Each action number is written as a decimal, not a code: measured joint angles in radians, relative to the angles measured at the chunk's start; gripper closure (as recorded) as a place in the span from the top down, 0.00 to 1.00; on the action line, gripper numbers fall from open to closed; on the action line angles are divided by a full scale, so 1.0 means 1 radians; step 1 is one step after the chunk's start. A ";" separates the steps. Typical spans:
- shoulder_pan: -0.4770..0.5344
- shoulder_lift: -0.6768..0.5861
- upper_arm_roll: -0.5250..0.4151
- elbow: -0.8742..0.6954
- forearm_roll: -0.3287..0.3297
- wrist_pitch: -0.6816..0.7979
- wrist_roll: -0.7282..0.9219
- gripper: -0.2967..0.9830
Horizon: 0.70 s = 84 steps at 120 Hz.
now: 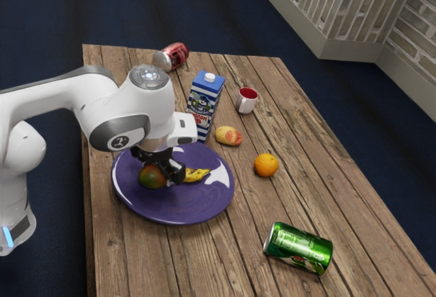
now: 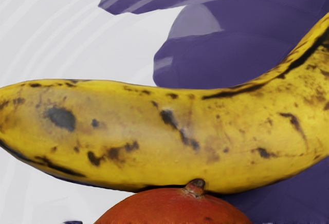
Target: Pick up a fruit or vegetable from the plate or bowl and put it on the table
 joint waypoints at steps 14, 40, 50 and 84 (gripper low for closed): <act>-0.002 0.004 0.001 0.000 0.000 0.000 -0.003 0.57; -0.018 0.005 0.031 0.004 0.004 -0.002 -0.007 0.57; -0.024 0.030 0.063 0.021 0.012 0.000 -0.007 0.56; 0.045 0.216 0.090 0.225 0.093 0.039 -0.007 0.55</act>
